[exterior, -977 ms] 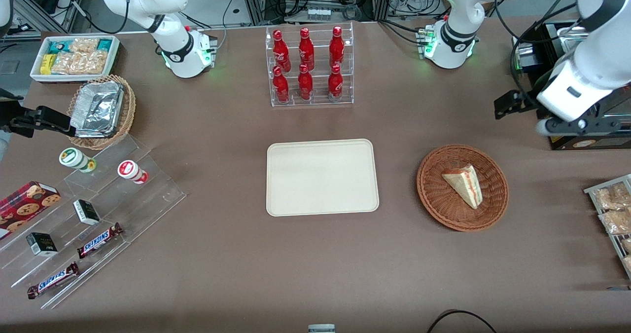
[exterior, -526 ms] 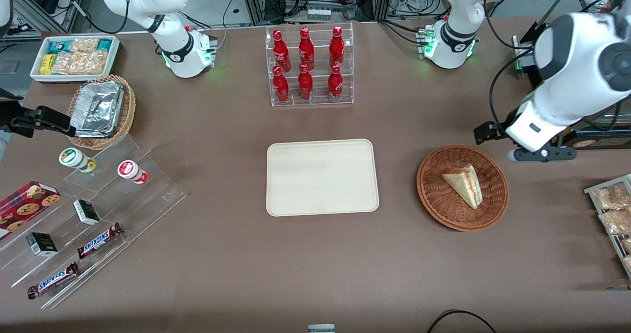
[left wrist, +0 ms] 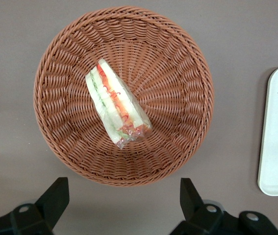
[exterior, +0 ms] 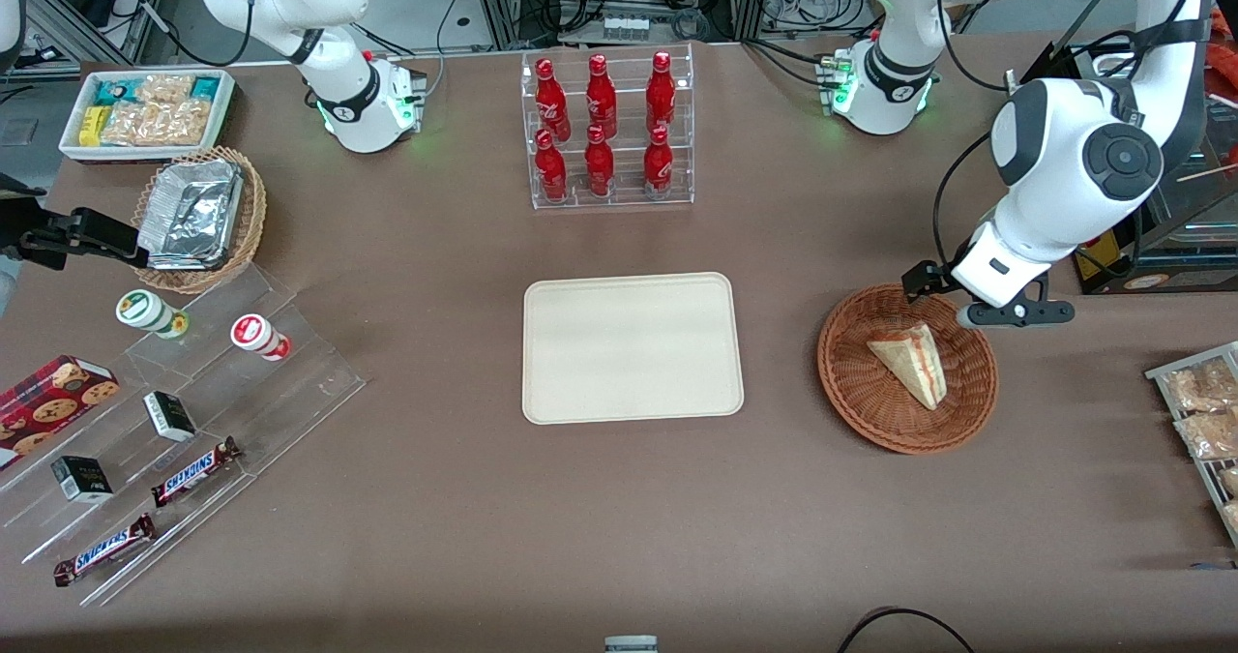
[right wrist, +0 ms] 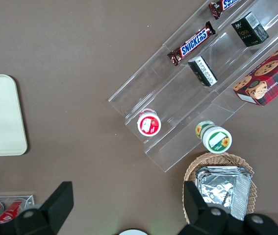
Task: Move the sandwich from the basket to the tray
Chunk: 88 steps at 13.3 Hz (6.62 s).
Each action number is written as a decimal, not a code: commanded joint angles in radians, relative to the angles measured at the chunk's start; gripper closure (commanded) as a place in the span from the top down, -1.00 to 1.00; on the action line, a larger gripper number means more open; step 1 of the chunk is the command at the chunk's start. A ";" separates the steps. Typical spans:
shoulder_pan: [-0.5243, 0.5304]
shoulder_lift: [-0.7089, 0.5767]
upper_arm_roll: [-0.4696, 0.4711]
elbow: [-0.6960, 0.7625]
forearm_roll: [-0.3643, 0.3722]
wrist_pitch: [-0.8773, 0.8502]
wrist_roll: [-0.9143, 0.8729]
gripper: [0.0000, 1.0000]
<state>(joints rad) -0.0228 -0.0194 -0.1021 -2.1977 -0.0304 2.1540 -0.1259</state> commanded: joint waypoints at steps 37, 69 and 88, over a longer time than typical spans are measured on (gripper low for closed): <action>0.021 0.210 0.004 -0.074 0.044 0.331 -0.635 -1.00; -0.713 0.780 0.025 0.805 0.047 -0.051 -1.012 -1.00; -0.664 0.558 0.048 0.820 0.038 -0.291 -0.812 1.00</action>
<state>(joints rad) -0.7019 0.6015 -0.0534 -1.3456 0.0078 1.9095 -1.0342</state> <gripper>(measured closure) 0.000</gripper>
